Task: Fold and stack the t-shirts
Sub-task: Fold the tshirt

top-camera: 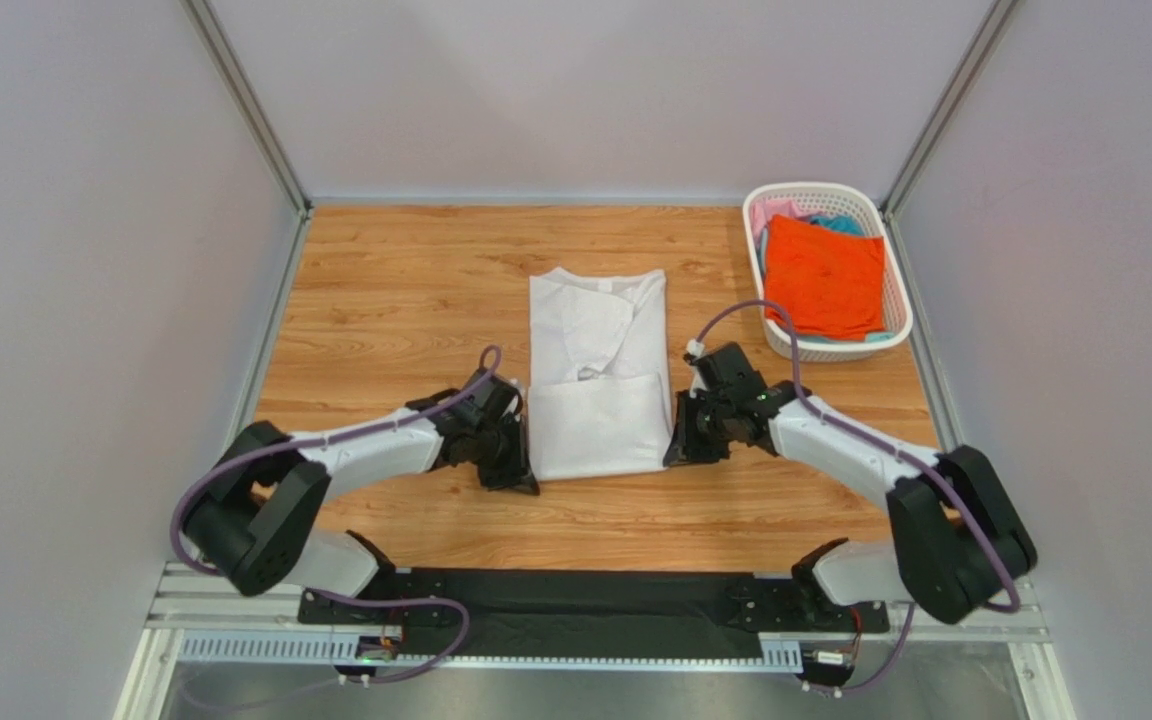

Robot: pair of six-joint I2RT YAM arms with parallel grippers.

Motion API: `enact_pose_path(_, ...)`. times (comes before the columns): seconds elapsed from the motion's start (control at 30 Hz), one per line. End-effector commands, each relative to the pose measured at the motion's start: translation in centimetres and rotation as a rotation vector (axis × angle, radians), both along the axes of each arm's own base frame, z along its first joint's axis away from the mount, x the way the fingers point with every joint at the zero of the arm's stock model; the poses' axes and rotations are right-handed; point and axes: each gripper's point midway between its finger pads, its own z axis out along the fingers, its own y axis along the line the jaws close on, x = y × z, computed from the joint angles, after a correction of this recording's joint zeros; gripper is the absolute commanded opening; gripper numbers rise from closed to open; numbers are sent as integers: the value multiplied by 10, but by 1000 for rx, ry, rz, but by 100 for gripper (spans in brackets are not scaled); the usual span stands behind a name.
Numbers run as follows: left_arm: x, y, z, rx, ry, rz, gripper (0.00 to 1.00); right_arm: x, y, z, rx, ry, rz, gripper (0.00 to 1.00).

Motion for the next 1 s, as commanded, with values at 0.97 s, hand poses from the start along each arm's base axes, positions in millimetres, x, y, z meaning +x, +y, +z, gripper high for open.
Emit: enact_pose_path(0.97, 75, -1, 185, -17, -484, 39, 0, 26, -12, 145, 131, -250, -33, 5)
